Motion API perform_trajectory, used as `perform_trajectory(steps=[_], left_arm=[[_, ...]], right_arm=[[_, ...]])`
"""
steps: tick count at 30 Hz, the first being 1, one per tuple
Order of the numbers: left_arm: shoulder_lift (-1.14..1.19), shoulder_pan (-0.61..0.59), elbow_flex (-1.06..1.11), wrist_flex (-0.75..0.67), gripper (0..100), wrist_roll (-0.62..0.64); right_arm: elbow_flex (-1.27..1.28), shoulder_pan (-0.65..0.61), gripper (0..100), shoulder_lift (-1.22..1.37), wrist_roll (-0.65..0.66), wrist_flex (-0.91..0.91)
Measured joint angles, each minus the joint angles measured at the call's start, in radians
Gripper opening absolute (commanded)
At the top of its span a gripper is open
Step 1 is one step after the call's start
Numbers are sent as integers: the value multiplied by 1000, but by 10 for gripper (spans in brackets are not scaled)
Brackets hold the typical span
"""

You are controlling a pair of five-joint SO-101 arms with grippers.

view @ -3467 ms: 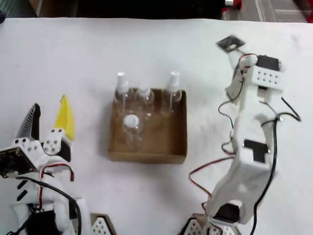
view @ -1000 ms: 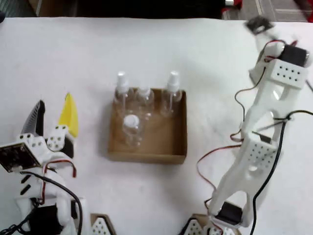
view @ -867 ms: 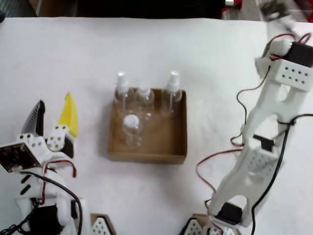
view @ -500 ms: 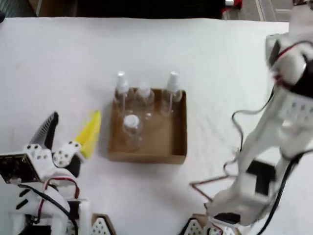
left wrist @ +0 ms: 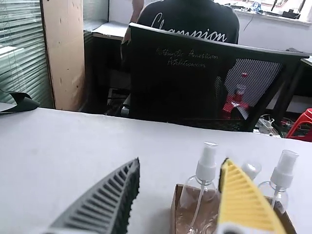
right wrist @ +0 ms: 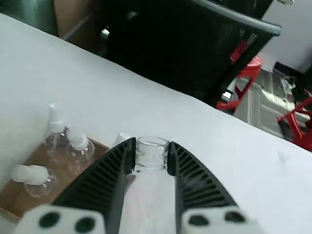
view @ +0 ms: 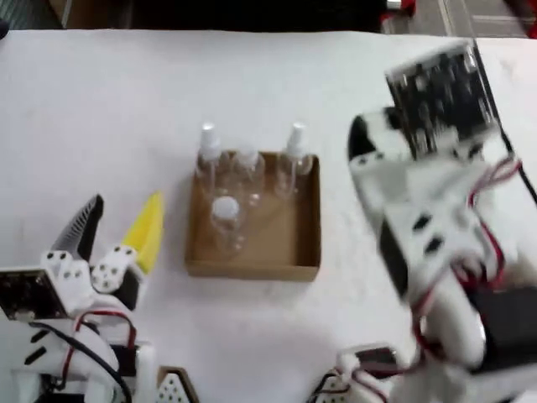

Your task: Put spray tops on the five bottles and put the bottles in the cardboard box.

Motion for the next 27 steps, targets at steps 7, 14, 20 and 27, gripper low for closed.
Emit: perform_trajectory(steps=[7, 14, 20, 27], left_arm=[[-2, 11, -101, 80, 299, 0], [-3, 247, -140, 81, 397, 0], [-3, 419, -155, 81, 399, 0], [-3, 440, -155, 81, 397, -25]], right_arm=[[3, -183, 16, -71, -127, -35], [18, -344, 16, -66, -241, -164], [137, -463, 17, -71, -275, -241], [390, -482, 17, -69, -284, -450]])
